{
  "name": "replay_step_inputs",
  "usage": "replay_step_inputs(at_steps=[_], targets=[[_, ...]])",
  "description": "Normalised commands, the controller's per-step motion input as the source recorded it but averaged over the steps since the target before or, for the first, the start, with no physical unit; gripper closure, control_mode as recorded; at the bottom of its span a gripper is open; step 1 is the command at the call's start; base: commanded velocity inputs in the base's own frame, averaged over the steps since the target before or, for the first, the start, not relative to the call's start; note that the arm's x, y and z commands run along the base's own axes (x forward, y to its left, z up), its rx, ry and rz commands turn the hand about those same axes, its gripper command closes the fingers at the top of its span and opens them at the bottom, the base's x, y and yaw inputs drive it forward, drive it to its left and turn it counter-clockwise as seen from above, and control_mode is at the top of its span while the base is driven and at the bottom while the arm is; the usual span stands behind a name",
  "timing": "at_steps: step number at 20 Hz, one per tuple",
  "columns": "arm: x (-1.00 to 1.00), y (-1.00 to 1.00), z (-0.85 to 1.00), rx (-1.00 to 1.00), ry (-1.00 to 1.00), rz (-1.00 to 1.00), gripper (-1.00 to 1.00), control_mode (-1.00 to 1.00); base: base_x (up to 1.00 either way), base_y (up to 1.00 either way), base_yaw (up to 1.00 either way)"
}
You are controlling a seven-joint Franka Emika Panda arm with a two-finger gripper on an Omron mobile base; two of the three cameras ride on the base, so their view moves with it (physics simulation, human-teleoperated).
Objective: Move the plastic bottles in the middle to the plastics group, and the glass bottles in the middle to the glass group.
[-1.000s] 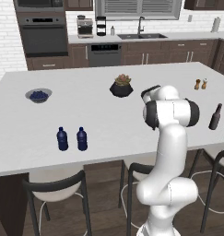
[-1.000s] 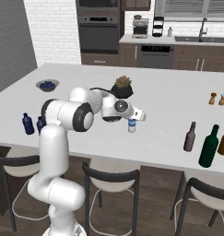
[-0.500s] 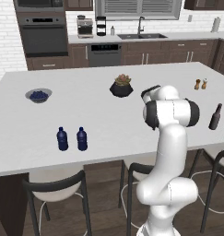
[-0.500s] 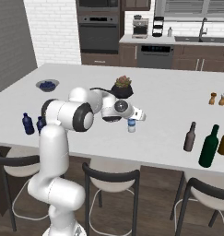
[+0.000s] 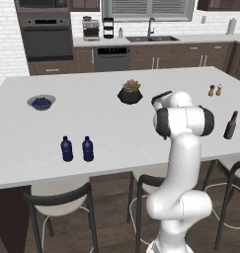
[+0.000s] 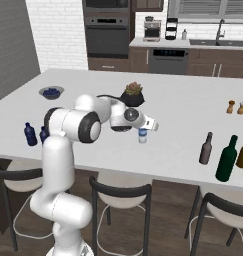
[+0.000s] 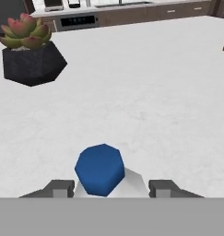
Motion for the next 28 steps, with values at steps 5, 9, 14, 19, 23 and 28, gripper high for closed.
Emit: replay_step_inputs(at_steps=[5, 9, 14, 19, 23, 28], targets=[[-0.14, 0.01, 0.51, 0.02, 0.00, 0.00, 1.00, -1.00, 0.00, 0.00, 0.00], [-0.43, 0.28, 0.42, 0.01, 0.04, 0.09, 1.00, -1.00, 0.00, 0.00, 0.00], [-0.53, 0.70, 0.35, 0.00, 0.16, 0.12, 1.00, -1.00, 0.00, 0.00, 0.00], [-0.43, 1.00, 0.50, -0.01, 0.14, 0.21, 1.00, -1.00, 0.00, 0.00, 0.00], [-0.16, 0.91, 0.65, 0.00, 0.10, 0.21, 1.00, -1.00, 0.00, 0.00, 0.00], [-0.10, 0.90, 0.53, 0.01, 0.18, 0.21, 1.00, -1.00, 0.00, 0.00, 0.00]])
